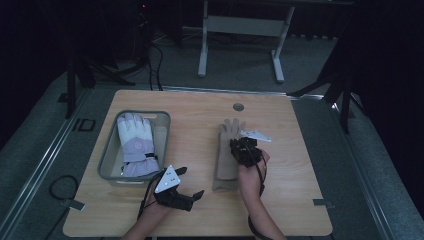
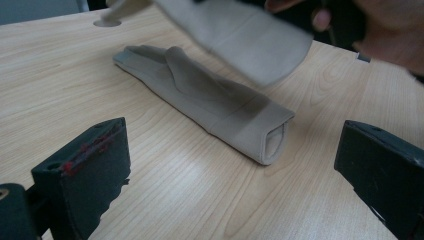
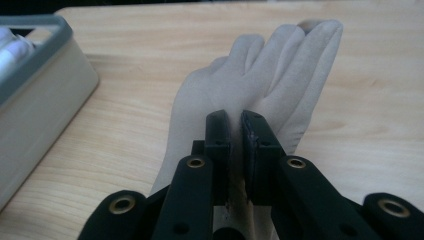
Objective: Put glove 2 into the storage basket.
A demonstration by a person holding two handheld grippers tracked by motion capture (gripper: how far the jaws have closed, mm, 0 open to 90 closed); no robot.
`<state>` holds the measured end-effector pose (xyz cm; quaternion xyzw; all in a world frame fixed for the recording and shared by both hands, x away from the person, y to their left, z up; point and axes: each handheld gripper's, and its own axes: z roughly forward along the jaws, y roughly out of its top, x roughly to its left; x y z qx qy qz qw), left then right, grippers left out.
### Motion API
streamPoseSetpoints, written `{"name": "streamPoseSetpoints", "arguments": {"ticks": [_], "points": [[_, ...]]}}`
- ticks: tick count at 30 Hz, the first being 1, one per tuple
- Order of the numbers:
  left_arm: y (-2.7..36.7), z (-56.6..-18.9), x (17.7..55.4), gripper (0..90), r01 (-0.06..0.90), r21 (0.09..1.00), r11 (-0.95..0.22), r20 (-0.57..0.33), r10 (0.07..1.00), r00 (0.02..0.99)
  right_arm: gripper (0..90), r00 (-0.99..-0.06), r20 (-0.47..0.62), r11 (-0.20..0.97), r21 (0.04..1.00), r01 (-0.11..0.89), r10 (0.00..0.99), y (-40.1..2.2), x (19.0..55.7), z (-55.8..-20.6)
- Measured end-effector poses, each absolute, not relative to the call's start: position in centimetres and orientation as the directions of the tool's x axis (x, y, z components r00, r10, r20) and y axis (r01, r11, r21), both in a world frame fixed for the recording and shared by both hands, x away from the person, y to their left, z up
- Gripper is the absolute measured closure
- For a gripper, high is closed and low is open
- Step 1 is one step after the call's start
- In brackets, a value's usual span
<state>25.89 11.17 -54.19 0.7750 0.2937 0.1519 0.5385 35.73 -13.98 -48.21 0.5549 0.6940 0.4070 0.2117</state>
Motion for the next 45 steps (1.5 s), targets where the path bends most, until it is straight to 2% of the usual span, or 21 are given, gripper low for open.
{"name": "streamPoseSetpoints", "arguments": {"ticks": [13, 24, 28, 34, 35, 37, 42, 45], "points": [[10.9, -54.3, 25.9, 1.6, 0.292, 0.921, -0.257, -0.078, 0.614, 0.786, 81.5, -0.240, 0.160, 0.042, 0.745, 0.666, 0.958, -13.5, 35.9, -53.0], [10.7, -54.3, 25.8, 1.6, 0.289, 0.921, -0.263, -0.074, 0.609, 0.790, 78.3, -0.239, 0.169, 0.038, 0.740, 0.672, 0.956, -13.1, 35.8, -54.3], [10.6, -54.3, 25.8, 1.6, 0.282, 0.920, -0.272, -0.059, 0.616, 0.786, 62.2, -0.272, 0.194, 0.038, 0.746, 0.665, 0.942, -13.6, 35.6, -53.4], [10.2, -54.3, 25.9, 1.6, 0.273, 0.920, -0.282, -0.040, 0.624, 0.781, 22.0, -0.353, 0.216, 0.059, 0.776, 0.628, 0.910, -15.9, 35.6, -51.0], [10.2, -54.3, 25.9, 1.6, 0.270, 0.921, -0.282, -0.036, 0.626, 0.779, 17.5, -0.371, 0.225, 0.065, 0.776, 0.628, 0.901, -16.2, 35.7, -50.7], [10.0, -54.2, 25.9, 1.6, 0.266, 0.921, -0.283, -0.029, 0.632, 0.774, 13.3, -0.392, 0.258, 0.053, 0.775, 0.630, 0.883, -17.0, 35.7, -50.1], [9.6, -53.8, 26.0, 4.6, 0.311, 0.904, -0.293, -0.067, 0.622, 0.780, 14.1, -0.434, 0.231, 0.081, 0.803, 0.590, 0.871, -18.1, 35.8, -49.4], [9.0, -53.6, 25.9, 5.4, 0.317, 0.891, -0.324, -0.063, 0.604, 0.794, 14.4, -0.503, 0.208, 0.119, 0.831, 0.543, 0.839, -19.0, 36.1, -49.3]]}}
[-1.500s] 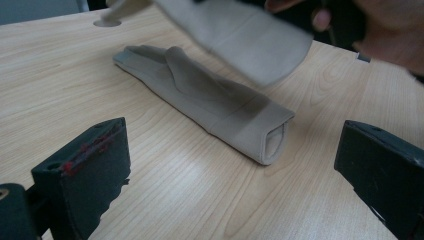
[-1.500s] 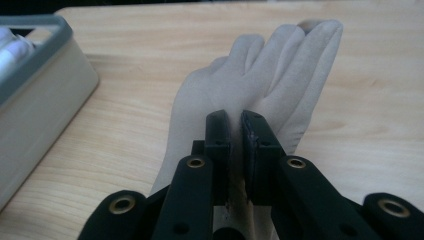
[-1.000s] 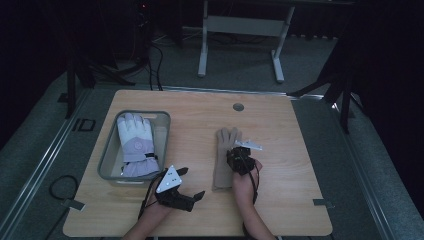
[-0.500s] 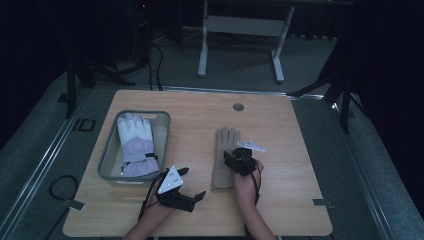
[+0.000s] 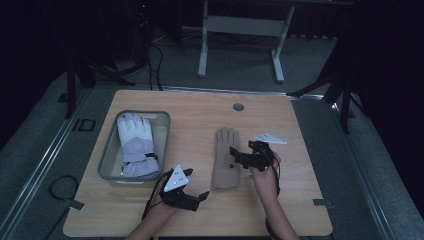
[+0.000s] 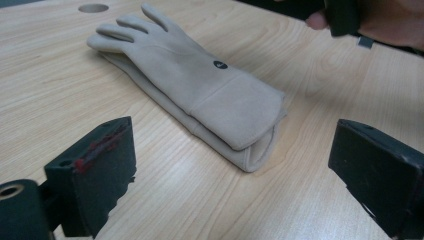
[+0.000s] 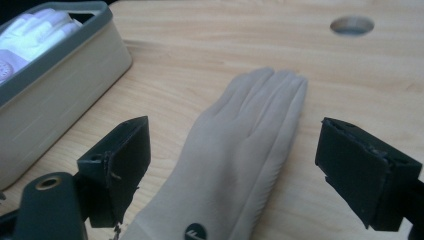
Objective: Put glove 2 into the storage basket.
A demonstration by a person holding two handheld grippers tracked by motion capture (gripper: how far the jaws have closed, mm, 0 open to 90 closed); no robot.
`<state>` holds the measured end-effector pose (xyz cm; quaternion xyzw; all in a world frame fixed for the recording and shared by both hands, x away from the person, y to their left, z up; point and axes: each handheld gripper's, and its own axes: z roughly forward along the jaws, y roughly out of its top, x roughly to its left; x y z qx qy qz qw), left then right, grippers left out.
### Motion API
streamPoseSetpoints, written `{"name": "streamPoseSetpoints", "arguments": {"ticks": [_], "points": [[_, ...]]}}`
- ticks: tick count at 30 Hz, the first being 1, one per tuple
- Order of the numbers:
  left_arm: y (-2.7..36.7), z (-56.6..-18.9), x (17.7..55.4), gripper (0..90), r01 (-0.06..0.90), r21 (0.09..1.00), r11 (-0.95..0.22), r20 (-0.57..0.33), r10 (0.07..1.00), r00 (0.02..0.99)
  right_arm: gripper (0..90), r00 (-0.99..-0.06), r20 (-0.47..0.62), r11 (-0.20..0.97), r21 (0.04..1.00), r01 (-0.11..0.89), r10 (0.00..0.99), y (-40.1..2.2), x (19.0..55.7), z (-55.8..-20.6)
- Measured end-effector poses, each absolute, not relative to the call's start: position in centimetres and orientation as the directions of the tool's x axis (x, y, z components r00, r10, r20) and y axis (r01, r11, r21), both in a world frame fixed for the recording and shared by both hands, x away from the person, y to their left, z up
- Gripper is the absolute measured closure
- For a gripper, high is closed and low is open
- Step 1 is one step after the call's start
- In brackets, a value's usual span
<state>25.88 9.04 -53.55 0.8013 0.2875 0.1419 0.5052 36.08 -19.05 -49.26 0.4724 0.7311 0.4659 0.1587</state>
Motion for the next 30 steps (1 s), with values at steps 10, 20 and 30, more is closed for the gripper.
{"name": "streamPoseSetpoints", "arguments": {"ticks": [10, 20, 30], "points": [[5.6, -53.6, 26.5, 16.2, 0.247, 0.827, -0.505, 0.036, 0.485, 0.874, 14.6, -0.544, 0.285, 0.122, 0.795, 0.595, 0.789, -20.1, 37.2, -49.4], [3.3, -53.3, 28.4, 21.5, 0.231, 0.768, -0.598, 0.029, 0.393, 0.919, 27.7, -0.474, 0.293, 0.109, 0.748, 0.654, 0.831, -19.8, 42.1, -51.1], [1.9, -53.7, 30.4, 32.8, 0.168, 0.692, -0.702, 0.089, 0.314, 0.945, 24.4, -0.422, 0.341, 0.110, 0.655, 0.748, 0.840, -17.7, 44.9, -53.1]]}}
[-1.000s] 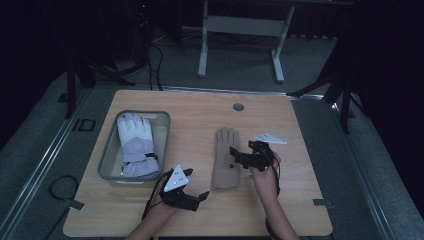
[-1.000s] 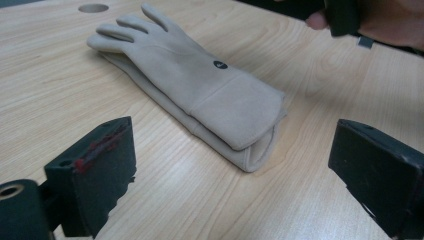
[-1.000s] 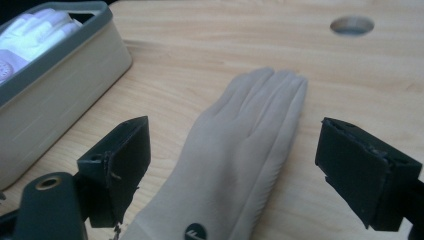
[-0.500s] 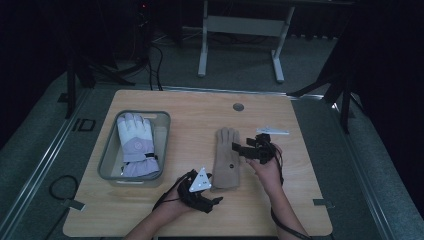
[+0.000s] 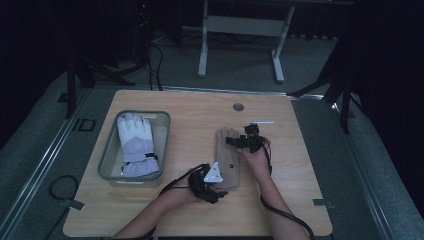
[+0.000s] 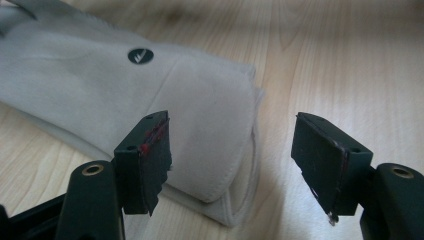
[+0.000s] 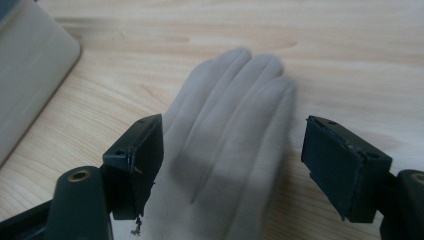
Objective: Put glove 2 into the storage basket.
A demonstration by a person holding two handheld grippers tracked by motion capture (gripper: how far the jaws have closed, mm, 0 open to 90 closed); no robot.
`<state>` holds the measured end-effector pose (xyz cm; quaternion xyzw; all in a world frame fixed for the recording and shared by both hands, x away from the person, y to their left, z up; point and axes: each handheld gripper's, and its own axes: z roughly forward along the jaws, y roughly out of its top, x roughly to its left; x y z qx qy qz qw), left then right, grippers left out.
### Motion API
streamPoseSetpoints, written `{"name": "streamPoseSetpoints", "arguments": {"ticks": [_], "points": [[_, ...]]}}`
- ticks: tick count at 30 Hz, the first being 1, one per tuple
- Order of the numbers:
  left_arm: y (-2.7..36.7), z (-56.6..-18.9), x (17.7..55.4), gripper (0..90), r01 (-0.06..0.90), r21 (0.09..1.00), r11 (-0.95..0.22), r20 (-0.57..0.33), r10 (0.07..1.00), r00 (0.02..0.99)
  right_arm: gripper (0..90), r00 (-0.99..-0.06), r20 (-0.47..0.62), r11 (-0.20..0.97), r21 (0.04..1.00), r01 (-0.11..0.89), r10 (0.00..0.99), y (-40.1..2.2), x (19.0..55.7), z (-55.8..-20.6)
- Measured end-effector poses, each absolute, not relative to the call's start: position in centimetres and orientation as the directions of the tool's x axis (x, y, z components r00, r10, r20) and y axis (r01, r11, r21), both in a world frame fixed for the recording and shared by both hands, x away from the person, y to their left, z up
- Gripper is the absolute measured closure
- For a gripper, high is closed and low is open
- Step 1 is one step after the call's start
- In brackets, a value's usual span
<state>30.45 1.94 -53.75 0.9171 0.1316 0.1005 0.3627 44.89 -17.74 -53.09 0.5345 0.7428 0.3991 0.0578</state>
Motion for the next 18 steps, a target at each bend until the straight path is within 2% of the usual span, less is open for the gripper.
{"name": "streamPoseSetpoints", "arguments": {"ticks": [6, 11, 14, 18], "points": [[1.5, -54.3, 30.7, 41.0, 0.168, 0.644, -0.746, 0.095, 0.297, 0.950, 28.4, -0.416, 0.325, 0.146, 0.611, 0.778, 0.849, -16.7, 45.3, -54.4], [1.4, -54.4, 30.6, 44.6, 0.163, 0.640, -0.751, 0.102, 0.294, 0.950, 45.7, -0.462, 0.290, 0.207, 0.615, 0.761, 0.838, -16.1, 45.1, -54.3], [1.2, -54.4, 30.4, 52.9, 0.150, 0.630, -0.762, 0.130, 0.294, 0.947, 55.1, -0.477, 0.301, 0.217, 0.611, 0.761, 0.825, -15.9, 45.1, -54.4], [1.1, -54.3, 30.5, 68.7, 0.147, 0.623, -0.768, 0.168, 0.314, 0.934, 58.9, -0.486, 0.303, 0.220, 0.617, 0.755, 0.820, -15.8, 44.9, -54.4]]}}
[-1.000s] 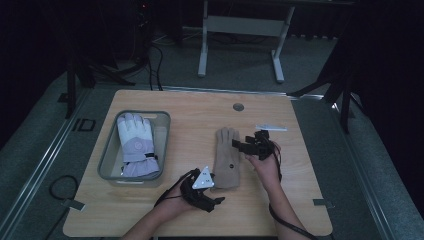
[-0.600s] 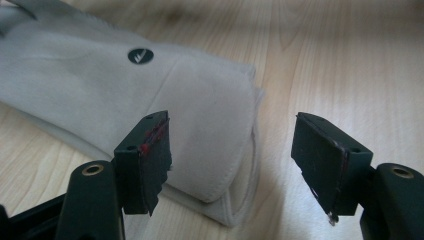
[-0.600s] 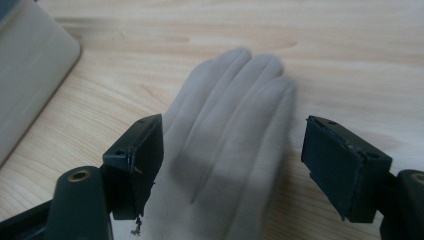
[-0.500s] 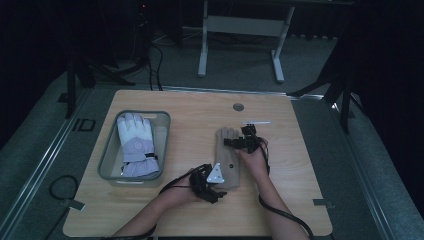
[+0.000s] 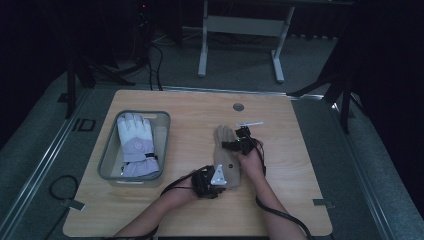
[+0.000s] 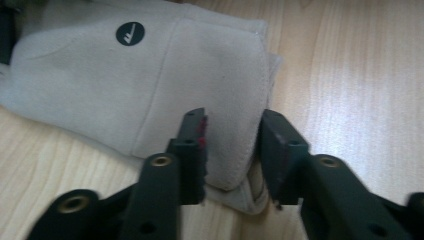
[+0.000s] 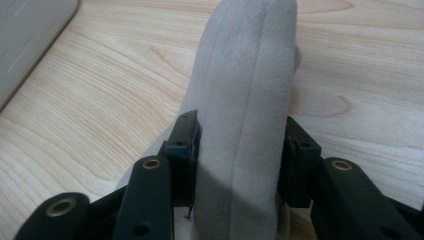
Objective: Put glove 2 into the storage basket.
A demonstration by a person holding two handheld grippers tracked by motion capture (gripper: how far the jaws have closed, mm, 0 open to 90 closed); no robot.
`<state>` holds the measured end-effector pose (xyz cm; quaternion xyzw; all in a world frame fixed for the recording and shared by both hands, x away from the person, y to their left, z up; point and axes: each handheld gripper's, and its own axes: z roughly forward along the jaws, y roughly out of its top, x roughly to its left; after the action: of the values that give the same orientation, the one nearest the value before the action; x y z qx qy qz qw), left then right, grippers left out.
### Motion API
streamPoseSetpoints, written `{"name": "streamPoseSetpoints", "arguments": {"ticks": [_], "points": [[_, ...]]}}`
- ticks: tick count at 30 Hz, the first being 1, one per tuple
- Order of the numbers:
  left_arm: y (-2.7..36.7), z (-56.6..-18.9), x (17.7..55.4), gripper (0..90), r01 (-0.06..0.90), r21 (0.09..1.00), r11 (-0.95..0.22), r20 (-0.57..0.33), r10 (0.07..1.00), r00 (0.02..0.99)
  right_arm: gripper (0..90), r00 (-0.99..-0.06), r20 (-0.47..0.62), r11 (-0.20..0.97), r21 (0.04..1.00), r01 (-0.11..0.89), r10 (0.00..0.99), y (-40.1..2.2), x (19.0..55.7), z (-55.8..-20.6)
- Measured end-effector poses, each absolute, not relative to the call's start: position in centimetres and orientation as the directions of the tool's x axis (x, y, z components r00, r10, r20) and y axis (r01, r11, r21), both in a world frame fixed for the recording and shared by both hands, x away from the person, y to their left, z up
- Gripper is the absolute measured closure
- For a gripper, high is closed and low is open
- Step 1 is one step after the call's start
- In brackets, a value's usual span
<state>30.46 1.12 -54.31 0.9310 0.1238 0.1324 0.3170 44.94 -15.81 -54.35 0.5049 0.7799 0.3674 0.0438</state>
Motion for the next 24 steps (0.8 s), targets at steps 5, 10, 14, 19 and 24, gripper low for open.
{"name": "streamPoseSetpoints", "arguments": {"ticks": [5, 10, 14, 19, 24], "points": [[1.2, -54.0, 30.6, 81.3, 0.181, 0.635, -0.751, 0.144, 0.346, 0.927, 62.4, -0.478, 0.348, 0.184, 0.621, 0.762, 0.807, -16.0, 44.9, -54.5], [1.5, -53.4, 30.3, 82.8, 0.186, 0.646, -0.740, 0.136, 0.351, 0.926, 65.2, -0.506, 0.290, 0.230, 0.638, 0.735, 0.812, -15.7, 44.6, -53.8], [1.4, -52.7, 29.8, 83.0, 0.169, 0.639, -0.750, 0.152, 0.339, 0.929, 66.9, -0.532, 0.275, 0.262, 0.637, 0.725, 0.801, -15.2, 44.4, -53.2], [1.6, -51.8, 29.5, 83.3, 0.163, 0.638, -0.753, 0.158, 0.335, 0.929, 67.1, -0.549, 0.273, 0.264, 0.657, 0.706, 0.790, -15.0, 44.1, -51.9], [2.2, -50.4, 29.3, 83.3, 0.167, 0.636, -0.753, 0.176, 0.353, 0.919, 67.1, -0.558, 0.273, 0.253, 0.680, 0.688, 0.783, -14.8, 43.9, -50.4]]}}
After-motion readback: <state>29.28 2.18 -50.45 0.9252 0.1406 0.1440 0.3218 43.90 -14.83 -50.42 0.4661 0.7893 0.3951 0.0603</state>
